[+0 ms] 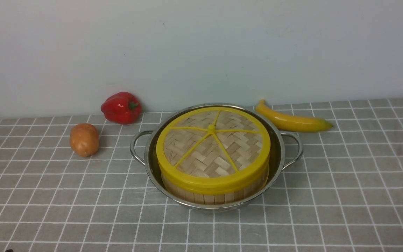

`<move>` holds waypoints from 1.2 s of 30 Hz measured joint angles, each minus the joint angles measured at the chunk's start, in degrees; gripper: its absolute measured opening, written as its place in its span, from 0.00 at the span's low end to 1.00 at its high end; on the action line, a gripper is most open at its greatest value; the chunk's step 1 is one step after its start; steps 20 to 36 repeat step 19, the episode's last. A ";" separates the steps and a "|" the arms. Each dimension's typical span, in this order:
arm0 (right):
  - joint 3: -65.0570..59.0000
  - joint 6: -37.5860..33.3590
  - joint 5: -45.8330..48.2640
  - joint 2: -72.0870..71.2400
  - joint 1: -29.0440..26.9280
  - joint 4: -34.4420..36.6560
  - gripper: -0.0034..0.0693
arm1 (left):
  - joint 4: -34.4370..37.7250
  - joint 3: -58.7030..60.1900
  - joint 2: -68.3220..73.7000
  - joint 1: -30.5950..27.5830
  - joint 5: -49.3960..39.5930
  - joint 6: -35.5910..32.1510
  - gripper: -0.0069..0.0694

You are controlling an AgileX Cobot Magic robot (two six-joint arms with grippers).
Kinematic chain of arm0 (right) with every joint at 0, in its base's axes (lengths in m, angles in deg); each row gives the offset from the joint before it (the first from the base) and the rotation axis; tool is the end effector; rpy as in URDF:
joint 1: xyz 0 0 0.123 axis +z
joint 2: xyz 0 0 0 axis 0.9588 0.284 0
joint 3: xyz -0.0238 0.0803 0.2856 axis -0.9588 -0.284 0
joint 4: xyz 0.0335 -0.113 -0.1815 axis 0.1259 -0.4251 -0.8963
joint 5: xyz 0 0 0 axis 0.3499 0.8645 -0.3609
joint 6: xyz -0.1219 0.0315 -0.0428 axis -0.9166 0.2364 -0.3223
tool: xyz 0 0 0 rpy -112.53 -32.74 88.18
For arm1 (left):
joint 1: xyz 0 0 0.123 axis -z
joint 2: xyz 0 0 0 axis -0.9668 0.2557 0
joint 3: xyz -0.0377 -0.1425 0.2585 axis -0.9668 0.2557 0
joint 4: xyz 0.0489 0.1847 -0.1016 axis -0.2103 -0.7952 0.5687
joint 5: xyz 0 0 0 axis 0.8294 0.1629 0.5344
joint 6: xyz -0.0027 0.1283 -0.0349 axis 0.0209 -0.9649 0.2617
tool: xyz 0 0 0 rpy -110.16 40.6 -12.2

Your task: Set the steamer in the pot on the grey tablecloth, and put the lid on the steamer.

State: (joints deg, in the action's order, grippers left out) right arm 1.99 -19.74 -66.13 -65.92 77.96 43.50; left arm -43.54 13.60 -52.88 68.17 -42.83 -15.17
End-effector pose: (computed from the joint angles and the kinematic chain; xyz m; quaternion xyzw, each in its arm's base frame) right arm 0.0462 -0.0049 0.1693 0.0070 0.7938 0.0123 0.6080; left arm 0.0456 0.0078 0.1716 -0.0256 0.7872 0.0660 0.6126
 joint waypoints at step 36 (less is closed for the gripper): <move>0.00 0.00 0.00 0.00 0.00 0.00 0.38 | -0.06 0.00 0.00 0.00 0.00 0.00 0.82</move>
